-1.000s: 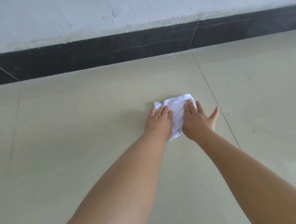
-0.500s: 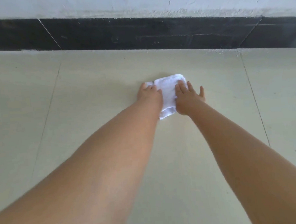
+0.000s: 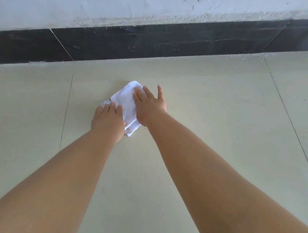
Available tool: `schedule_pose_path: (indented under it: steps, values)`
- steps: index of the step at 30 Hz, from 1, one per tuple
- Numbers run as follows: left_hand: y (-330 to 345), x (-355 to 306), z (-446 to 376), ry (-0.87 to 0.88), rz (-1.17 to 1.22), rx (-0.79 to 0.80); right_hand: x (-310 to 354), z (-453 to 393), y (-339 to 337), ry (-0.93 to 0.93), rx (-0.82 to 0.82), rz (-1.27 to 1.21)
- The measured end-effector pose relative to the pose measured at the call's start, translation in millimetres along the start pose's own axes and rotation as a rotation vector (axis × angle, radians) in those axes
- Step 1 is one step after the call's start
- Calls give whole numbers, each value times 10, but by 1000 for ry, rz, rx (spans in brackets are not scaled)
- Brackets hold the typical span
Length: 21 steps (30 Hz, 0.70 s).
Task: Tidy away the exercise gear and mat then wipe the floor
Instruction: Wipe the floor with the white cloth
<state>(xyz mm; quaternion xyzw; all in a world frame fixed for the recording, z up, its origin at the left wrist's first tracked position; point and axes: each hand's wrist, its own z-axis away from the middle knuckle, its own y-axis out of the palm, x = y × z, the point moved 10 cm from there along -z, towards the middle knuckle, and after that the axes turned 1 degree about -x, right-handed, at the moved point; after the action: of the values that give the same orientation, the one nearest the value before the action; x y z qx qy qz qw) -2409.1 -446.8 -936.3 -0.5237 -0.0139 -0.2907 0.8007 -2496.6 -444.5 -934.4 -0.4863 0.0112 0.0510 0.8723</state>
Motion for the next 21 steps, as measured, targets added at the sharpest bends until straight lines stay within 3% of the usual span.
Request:
schedule_pose_path:
  steps: [10, 14, 16, 21]
  values:
    - [136, -145, 560, 148, 81, -26, 240, 626, 364, 29, 32, -41]
    - [66, -209, 958, 157, 120, -177, 371, 1040, 567, 19, -35, -68]
    - [158, -317, 1160, 185, 135, -108, 434, 1301, 650, 25, -53, -96]
    - [336, -566, 1800, 386, 157, -263, 636, 1881, 759, 7, -260, -84]
